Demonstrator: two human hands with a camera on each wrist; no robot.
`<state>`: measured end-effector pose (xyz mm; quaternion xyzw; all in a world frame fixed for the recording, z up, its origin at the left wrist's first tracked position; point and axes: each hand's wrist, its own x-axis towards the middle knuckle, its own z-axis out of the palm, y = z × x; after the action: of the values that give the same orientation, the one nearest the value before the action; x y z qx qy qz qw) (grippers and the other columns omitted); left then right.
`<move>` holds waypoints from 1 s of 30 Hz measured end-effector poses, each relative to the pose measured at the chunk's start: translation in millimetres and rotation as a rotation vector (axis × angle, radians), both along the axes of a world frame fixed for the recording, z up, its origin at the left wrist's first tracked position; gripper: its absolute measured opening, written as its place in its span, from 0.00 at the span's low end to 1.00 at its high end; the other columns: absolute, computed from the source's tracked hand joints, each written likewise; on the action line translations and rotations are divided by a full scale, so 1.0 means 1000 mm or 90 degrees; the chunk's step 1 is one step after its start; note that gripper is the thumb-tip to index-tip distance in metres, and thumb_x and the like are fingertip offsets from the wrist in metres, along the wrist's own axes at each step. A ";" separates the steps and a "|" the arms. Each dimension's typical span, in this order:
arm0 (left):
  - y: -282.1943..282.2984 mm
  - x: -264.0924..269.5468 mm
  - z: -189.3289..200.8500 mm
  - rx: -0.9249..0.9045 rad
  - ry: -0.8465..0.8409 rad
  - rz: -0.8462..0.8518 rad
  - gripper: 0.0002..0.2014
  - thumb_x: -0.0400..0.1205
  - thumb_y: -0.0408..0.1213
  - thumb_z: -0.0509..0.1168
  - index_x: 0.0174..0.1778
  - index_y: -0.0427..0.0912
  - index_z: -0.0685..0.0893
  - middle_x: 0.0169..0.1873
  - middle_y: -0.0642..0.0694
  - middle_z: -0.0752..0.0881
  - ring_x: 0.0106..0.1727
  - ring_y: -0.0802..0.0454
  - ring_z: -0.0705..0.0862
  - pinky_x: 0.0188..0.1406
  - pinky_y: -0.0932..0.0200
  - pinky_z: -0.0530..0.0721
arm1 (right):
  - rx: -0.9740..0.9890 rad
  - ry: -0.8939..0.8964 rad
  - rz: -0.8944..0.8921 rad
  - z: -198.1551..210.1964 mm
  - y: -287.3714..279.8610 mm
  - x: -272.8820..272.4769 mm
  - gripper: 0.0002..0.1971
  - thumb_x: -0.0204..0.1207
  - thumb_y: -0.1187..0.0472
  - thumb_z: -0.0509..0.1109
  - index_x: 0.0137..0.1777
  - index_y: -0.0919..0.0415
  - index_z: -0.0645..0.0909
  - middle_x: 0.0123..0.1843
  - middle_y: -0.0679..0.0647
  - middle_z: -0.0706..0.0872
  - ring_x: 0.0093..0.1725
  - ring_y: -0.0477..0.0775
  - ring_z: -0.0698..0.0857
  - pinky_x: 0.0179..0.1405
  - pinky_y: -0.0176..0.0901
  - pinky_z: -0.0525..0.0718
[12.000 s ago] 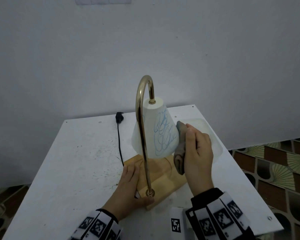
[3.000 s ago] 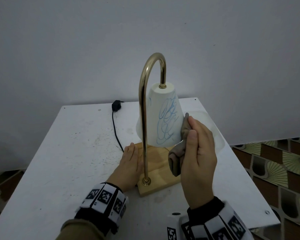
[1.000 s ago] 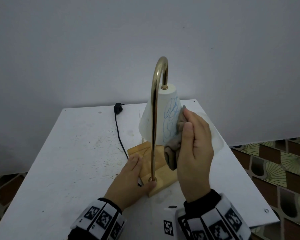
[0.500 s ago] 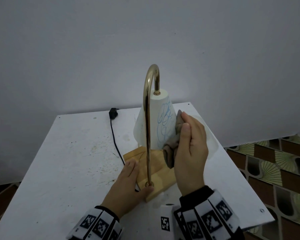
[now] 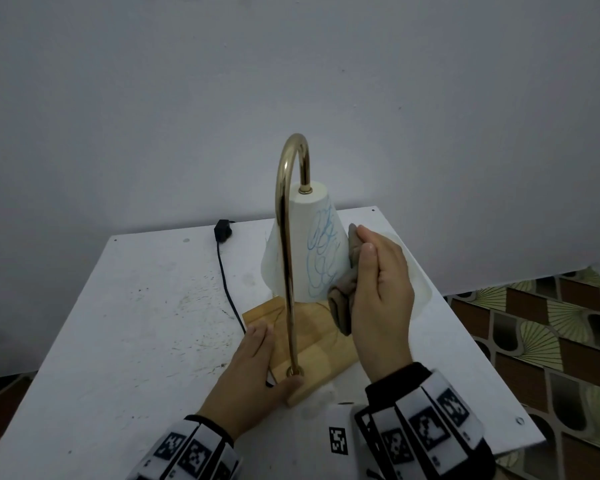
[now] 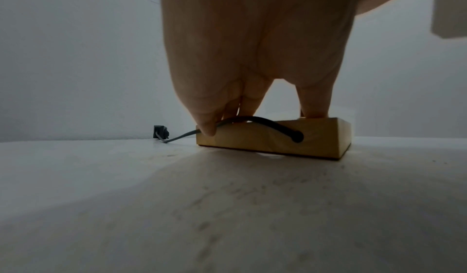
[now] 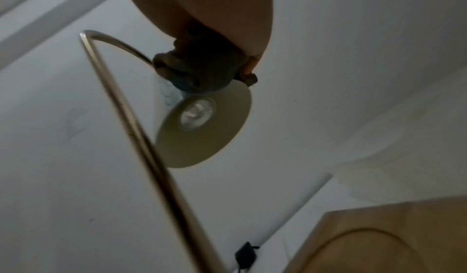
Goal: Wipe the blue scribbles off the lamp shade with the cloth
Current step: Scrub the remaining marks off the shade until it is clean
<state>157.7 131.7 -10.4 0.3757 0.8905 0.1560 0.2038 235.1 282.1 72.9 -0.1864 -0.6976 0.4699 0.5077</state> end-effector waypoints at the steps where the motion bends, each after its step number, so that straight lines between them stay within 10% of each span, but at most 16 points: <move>1: 0.000 0.000 0.000 -0.002 0.002 -0.001 0.72 0.44 0.87 0.27 0.82 0.44 0.37 0.82 0.53 0.35 0.78 0.64 0.34 0.74 0.66 0.35 | 0.011 0.012 0.006 0.004 -0.004 0.000 0.17 0.84 0.56 0.52 0.66 0.57 0.77 0.61 0.46 0.81 0.65 0.48 0.76 0.67 0.41 0.76; 9: 0.000 -0.002 -0.003 -0.003 -0.007 0.000 0.65 0.53 0.84 0.34 0.82 0.44 0.37 0.82 0.53 0.35 0.75 0.66 0.33 0.73 0.66 0.35 | 0.027 0.030 0.001 -0.013 -0.016 0.010 0.16 0.83 0.53 0.50 0.66 0.50 0.74 0.59 0.34 0.77 0.64 0.38 0.75 0.62 0.22 0.69; 13: 0.000 -0.002 -0.003 0.002 0.003 0.001 0.70 0.47 0.87 0.30 0.82 0.45 0.37 0.82 0.54 0.35 0.81 0.59 0.36 0.74 0.65 0.36 | -0.074 -0.022 0.018 0.001 0.006 -0.001 0.13 0.84 0.55 0.53 0.52 0.35 0.75 0.54 0.34 0.80 0.61 0.43 0.78 0.66 0.46 0.78; 16: 0.001 -0.003 -0.003 -0.008 0.017 0.003 0.69 0.48 0.86 0.30 0.82 0.44 0.38 0.82 0.52 0.35 0.82 0.57 0.36 0.73 0.65 0.35 | -0.071 -0.010 0.037 0.021 0.007 -0.006 0.12 0.84 0.55 0.54 0.51 0.38 0.77 0.53 0.41 0.82 0.59 0.49 0.80 0.62 0.55 0.79; 20: 0.002 -0.002 -0.003 -0.022 0.010 0.015 0.55 0.67 0.77 0.46 0.83 0.44 0.39 0.82 0.51 0.36 0.82 0.57 0.36 0.76 0.64 0.37 | -0.011 0.053 0.042 0.031 -0.013 -0.004 0.16 0.84 0.54 0.53 0.62 0.56 0.80 0.57 0.48 0.82 0.61 0.47 0.79 0.63 0.42 0.78; 24: 0.001 -0.004 -0.008 -0.002 0.011 0.004 0.63 0.56 0.83 0.38 0.83 0.44 0.39 0.82 0.52 0.36 0.81 0.59 0.35 0.76 0.64 0.37 | 0.083 0.048 0.024 0.009 -0.027 0.004 0.20 0.84 0.55 0.51 0.69 0.61 0.75 0.63 0.51 0.81 0.65 0.49 0.76 0.66 0.35 0.75; 30: -0.001 -0.005 -0.010 0.013 0.009 -0.003 0.63 0.57 0.83 0.38 0.83 0.45 0.37 0.82 0.53 0.34 0.75 0.66 0.33 0.74 0.65 0.35 | 0.032 -0.006 -0.002 -0.007 -0.004 0.005 0.19 0.83 0.51 0.51 0.66 0.55 0.76 0.59 0.36 0.77 0.64 0.45 0.76 0.65 0.31 0.73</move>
<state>153.1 130.6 -20.0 0.3809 0.8895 0.1620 0.1936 240.0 278.3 65.8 -0.1769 -0.7111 0.4508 0.5097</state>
